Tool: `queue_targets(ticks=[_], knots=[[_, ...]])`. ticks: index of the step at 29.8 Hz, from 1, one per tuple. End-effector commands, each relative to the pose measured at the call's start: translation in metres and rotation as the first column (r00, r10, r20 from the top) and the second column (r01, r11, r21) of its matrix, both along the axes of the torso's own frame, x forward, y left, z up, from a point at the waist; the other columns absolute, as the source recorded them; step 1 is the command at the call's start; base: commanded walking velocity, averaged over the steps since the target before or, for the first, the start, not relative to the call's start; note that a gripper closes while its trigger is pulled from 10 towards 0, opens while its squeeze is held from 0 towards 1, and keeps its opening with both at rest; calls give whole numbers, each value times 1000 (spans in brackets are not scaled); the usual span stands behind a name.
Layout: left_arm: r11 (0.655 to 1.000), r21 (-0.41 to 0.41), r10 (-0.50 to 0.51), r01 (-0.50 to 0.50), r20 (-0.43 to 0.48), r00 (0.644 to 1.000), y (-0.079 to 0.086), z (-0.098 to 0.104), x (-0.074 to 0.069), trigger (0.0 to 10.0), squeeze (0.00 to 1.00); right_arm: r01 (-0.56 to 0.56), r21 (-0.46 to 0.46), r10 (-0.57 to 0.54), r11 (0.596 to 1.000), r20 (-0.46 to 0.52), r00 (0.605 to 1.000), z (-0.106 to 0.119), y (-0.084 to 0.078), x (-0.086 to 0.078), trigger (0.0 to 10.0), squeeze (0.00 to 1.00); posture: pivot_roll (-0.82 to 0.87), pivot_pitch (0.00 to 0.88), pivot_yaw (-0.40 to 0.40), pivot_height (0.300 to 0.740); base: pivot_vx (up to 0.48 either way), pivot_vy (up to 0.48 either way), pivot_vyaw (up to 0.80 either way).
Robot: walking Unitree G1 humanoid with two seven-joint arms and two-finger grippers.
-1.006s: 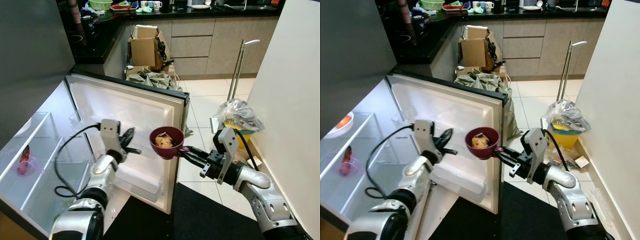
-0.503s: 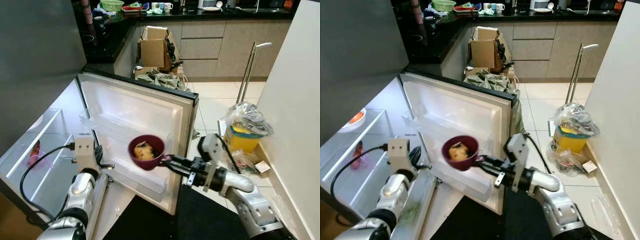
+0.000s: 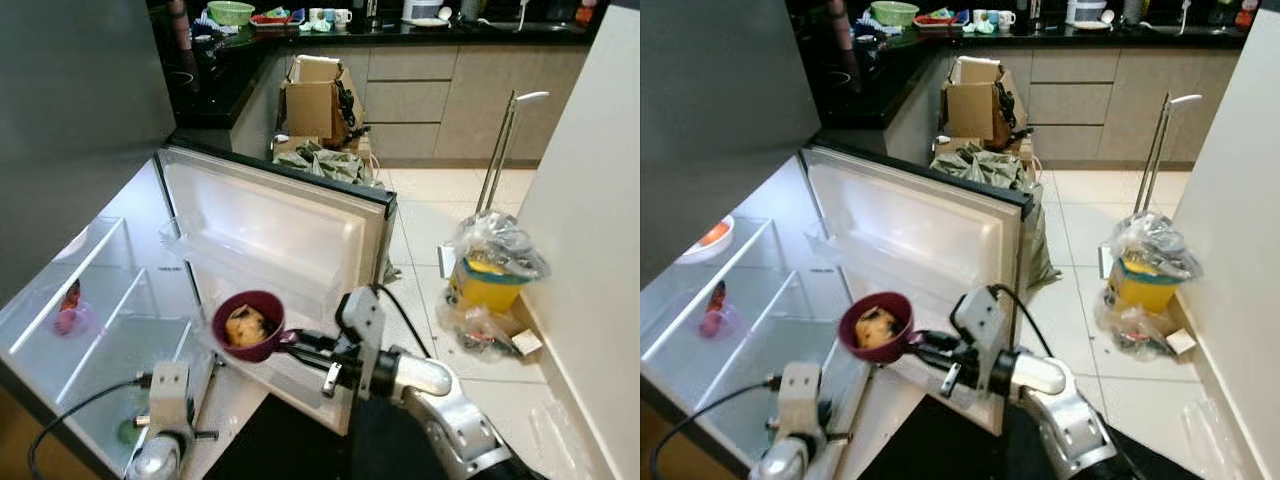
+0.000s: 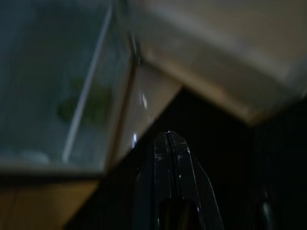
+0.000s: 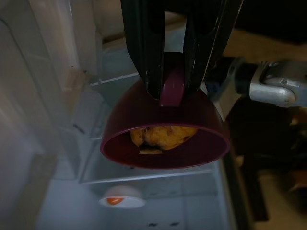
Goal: Restocking fridge
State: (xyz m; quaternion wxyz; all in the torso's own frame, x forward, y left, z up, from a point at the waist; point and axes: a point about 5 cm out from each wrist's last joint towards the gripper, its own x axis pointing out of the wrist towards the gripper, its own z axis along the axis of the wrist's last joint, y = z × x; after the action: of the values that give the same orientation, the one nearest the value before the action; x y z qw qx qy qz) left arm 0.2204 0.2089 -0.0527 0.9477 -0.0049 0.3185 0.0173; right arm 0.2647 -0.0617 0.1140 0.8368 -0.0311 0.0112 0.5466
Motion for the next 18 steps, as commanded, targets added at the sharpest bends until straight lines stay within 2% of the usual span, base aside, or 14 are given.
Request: queue_targets(ticks=[1,4,9,12,15,18], knots=[[1000,-2,-5,5,-68,998,-6,-10,-12,10000,0,12,-16,-11,1000,31,999,1,0,3,10000,0,-117,0,40,740,0,-465,0],[1000,4,0,0,-108,994,-5,-16,-22,10000,0,14,-27,-13,1000,36,999,-1,1,4,10000,0,-117,0,37,740,0,-465,0],[1000,10,4,-2,-139,990,-4,-20,-29,10000,0,17,-31,-16,999,41,999,-2,2,4,10000,0,-117,0,35,740,0,-464,0],[1000,8,10,-9,-172,985,-5,-24,-36,10000,0,28,-46,-25,999,56,998,-2,1,6,10000,0,-117,0,32,740,0,0,0],[1000,12,7,-5,-181,983,-5,-25,-38,10000,0,34,-42,-31,999,60,998,-2,1,8,10000,0,-117,0,32,740,0,0,0],[1000,17,2,2,-189,982,-6,-26,-39,10000,0,44,-40,-42,998,67,997,-1,0,9,10000,0,-116,0,32,740,0,0,800]])
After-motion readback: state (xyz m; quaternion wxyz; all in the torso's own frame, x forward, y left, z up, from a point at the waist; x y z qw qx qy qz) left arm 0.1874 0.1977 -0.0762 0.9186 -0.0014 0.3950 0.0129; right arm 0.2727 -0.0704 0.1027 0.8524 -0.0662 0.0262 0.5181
